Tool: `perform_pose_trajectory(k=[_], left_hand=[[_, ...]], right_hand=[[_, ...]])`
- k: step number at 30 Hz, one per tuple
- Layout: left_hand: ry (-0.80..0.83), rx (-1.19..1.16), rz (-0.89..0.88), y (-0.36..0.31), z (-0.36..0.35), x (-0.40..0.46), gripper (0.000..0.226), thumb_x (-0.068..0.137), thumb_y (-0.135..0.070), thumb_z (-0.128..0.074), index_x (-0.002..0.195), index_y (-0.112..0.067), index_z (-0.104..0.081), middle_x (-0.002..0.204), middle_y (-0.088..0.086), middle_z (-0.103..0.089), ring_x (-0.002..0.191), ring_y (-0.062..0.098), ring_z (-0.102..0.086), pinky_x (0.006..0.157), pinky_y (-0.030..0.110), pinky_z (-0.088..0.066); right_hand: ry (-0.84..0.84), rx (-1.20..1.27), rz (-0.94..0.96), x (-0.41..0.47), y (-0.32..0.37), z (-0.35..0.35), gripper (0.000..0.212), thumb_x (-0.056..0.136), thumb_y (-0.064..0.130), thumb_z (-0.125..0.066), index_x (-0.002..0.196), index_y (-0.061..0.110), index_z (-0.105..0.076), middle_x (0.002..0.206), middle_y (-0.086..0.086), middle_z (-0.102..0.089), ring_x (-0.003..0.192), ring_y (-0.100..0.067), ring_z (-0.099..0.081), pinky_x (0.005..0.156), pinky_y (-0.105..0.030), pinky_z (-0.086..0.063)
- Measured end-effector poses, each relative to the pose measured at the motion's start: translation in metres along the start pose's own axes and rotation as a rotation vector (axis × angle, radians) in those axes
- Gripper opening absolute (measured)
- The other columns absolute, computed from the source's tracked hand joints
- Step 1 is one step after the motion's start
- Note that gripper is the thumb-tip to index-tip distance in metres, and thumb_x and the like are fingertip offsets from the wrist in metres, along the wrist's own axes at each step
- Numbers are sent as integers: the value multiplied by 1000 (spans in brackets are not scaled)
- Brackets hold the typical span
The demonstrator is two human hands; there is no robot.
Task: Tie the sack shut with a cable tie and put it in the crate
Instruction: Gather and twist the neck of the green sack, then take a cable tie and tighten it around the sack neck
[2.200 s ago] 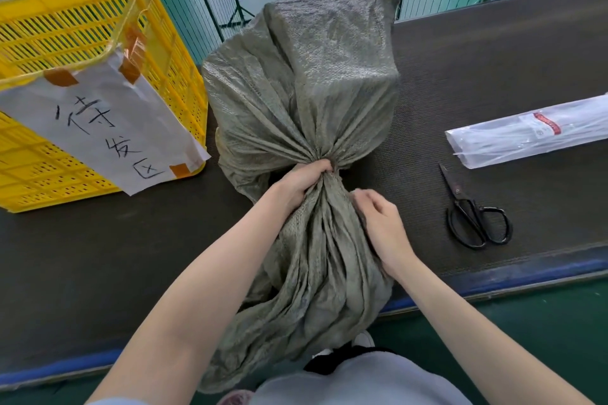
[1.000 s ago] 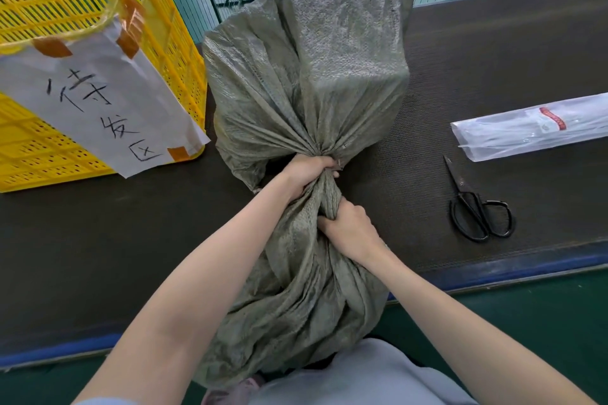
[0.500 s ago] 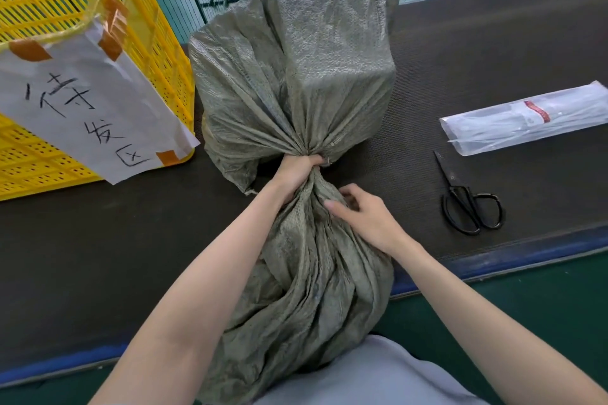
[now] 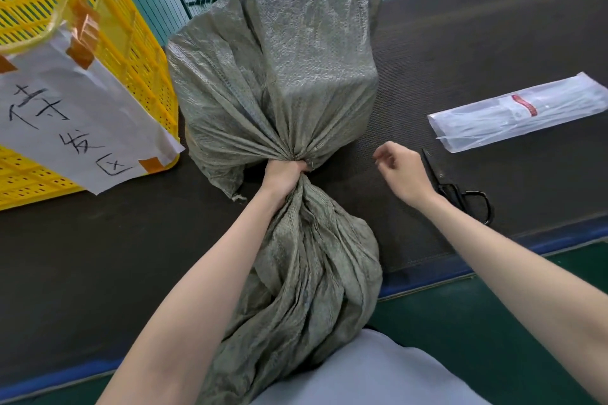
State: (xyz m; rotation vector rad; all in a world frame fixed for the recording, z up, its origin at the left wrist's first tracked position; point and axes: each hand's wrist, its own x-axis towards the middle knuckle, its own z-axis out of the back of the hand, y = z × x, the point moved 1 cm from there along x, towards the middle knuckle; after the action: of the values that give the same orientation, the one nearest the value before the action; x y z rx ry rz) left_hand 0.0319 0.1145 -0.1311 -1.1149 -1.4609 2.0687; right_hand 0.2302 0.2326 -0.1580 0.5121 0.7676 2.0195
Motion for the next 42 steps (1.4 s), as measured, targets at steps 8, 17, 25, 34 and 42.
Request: perform_pose_trajectory(k=[8, 17, 25, 34, 42], left_hand=[[-135, 98, -46, 11, -7, 21, 52, 60, -13, -65, 112, -9, -68, 119, 3, -68, 116, 18, -58, 107, 40, -43], [-161, 162, -59, 11, -9, 31, 57, 61, -18, -65, 116, -6, -67, 125, 4, -65, 121, 19, -55, 108, 40, -41], [-191, 200, -72, 14, -8, 35, 50, 73, -11, -69, 121, -4, -64, 130, 6, -62, 124, 18, -53, 110, 33, -37], [-212, 228, -111, 17, -10, 40, 50, 79, -7, -69, 128, -4, -59, 136, 5, -57, 130, 17, -47, 99, 13, -27], [-226, 195, -87, 22, -9, 42, 52, 79, -5, -69, 130, -3, -56, 137, 6, -56, 130, 19, -47, 98, 14, -26]], right_hand=[[-50, -351, -38, 46, -51, 34, 20, 86, 4, -50, 99, 6, -64, 105, -13, -65, 103, -35, -54, 89, -45, -39], [127, -990, -14, 62, -93, 57, 25, 84, 6, -50, 108, 11, -58, 116, -8, -60, 113, -34, -47, 92, -42, -34], [368, -1460, 103, 80, -77, 52, 7, 60, 26, -71, 62, 19, -70, 59, 4, -67, 65, -19, -63, 68, -24, -46], [349, -1445, 236, 89, -94, 58, 14, 47, 26, -79, 45, 20, -67, 46, 7, -60, 56, -18, -59, 63, -22, -43], [-45, -1041, 507, 69, -70, 42, 25, 78, 8, -39, 93, 8, -58, 63, -5, -66, 68, -28, -61, 65, -35, -44]])
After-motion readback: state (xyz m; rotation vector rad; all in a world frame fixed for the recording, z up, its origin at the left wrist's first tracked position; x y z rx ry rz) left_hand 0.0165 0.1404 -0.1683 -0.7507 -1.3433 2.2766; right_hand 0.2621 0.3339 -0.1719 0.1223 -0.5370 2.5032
